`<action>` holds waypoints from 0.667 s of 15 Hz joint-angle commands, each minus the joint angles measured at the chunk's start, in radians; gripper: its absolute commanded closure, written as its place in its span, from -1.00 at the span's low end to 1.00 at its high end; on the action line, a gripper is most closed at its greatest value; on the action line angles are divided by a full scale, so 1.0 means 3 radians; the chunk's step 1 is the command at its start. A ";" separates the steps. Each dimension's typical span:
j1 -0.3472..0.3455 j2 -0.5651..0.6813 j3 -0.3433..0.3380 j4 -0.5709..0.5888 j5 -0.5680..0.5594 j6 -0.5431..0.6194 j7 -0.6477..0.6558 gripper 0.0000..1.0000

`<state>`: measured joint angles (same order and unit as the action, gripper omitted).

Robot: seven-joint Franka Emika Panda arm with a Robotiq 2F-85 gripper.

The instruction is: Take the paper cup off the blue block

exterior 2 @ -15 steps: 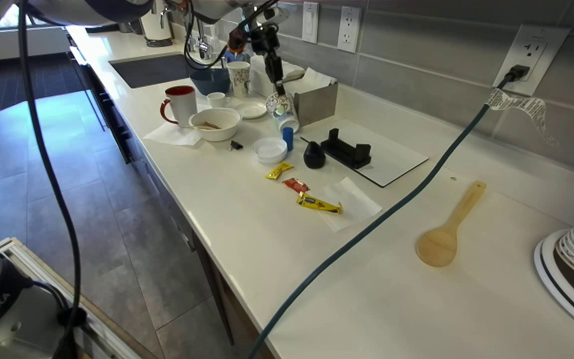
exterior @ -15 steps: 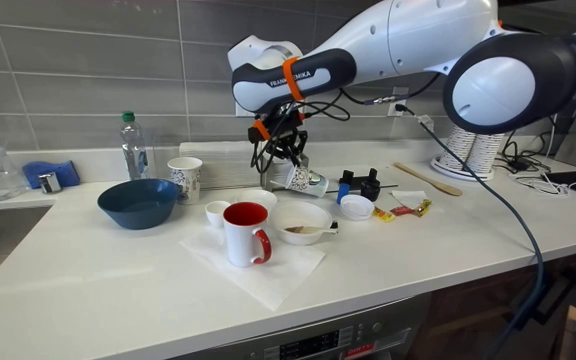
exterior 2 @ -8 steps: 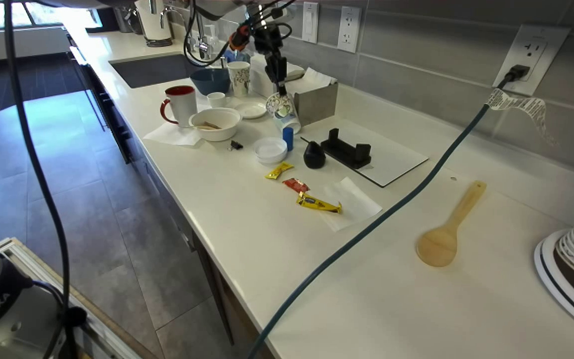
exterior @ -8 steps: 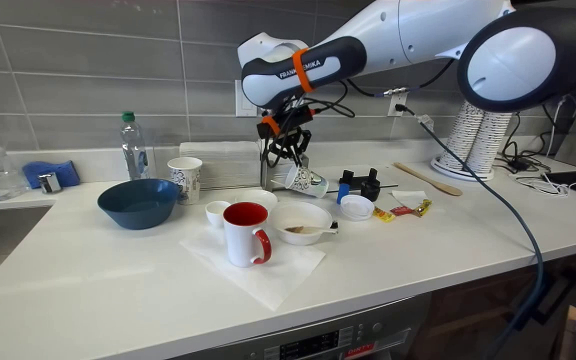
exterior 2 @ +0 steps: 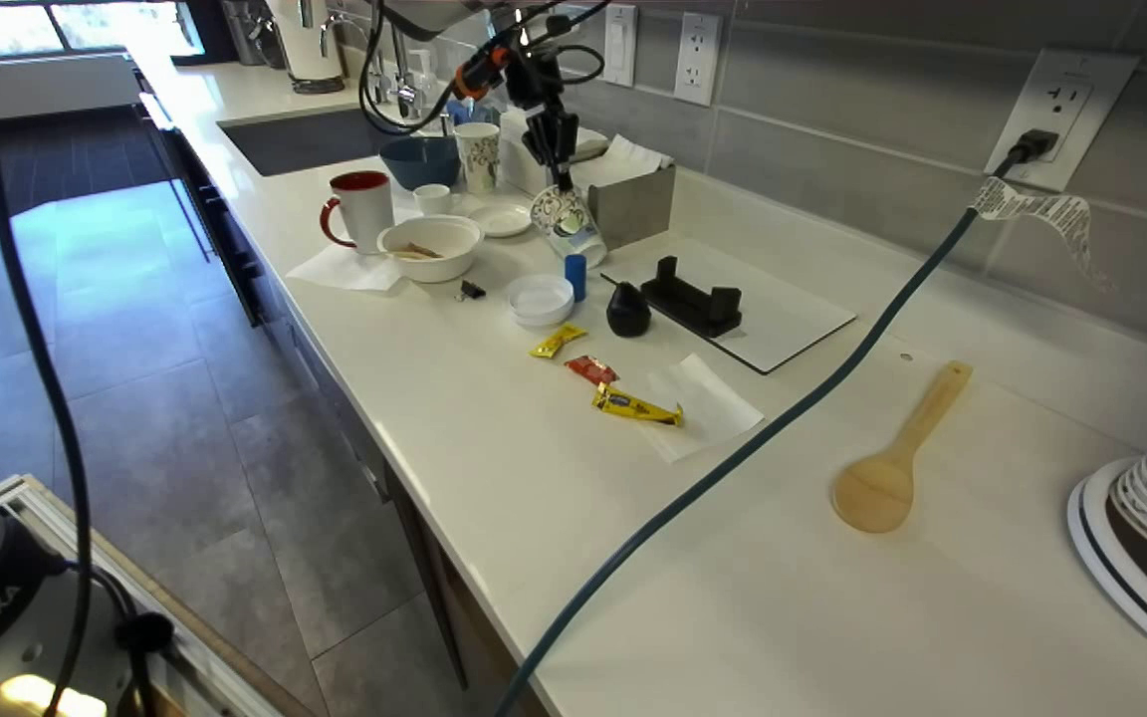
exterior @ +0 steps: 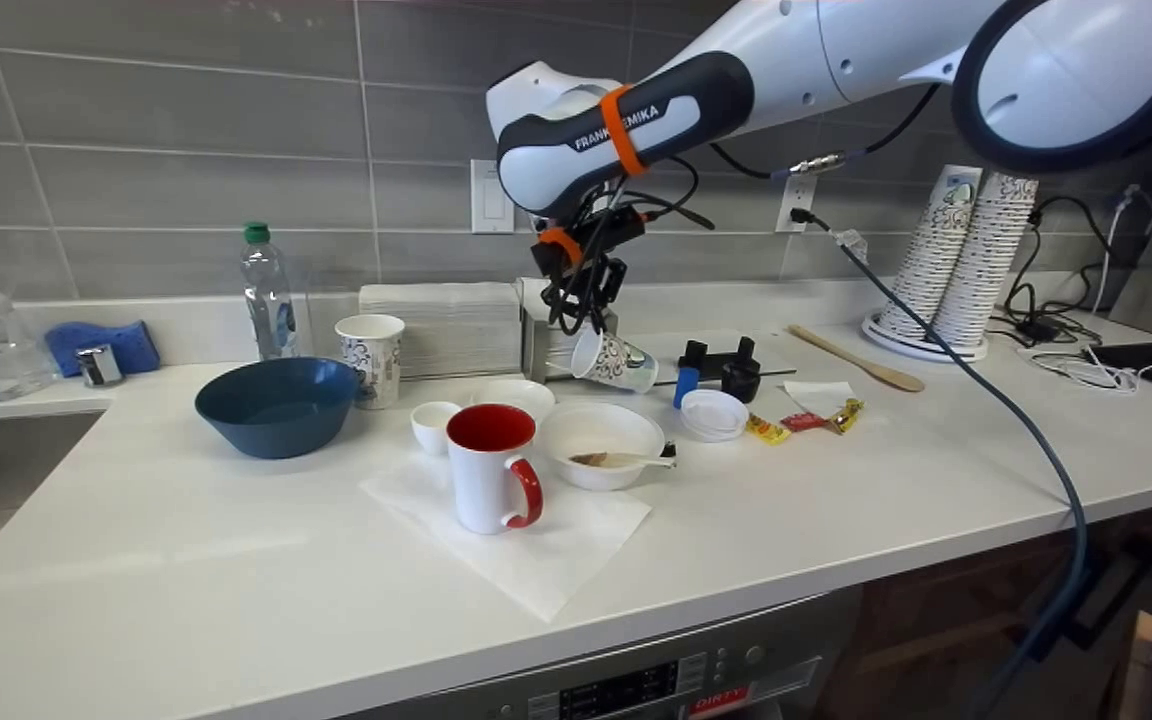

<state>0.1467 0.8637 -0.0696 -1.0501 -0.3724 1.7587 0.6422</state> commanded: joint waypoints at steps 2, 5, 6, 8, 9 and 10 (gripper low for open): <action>0.0056 -0.0393 -0.0057 -0.0593 0.0016 0.0313 -0.0414 0.98; 0.0052 -0.0543 -0.0048 -0.0821 0.0019 0.0403 -0.0647 0.98; 0.0041 -0.0601 -0.0033 -0.0904 0.0026 0.0410 -0.0743 0.98; 0.0010 -0.0705 -0.0007 -0.1057 0.0064 0.0477 -0.0863 0.98; -0.0024 -0.0772 0.0014 -0.1146 0.0116 0.0570 -0.0888 0.98; -0.0054 -0.0832 0.0031 -0.1221 0.0173 0.0637 -0.0919 0.98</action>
<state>0.1517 0.7098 -0.0734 -1.2869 -0.3661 1.8745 0.4126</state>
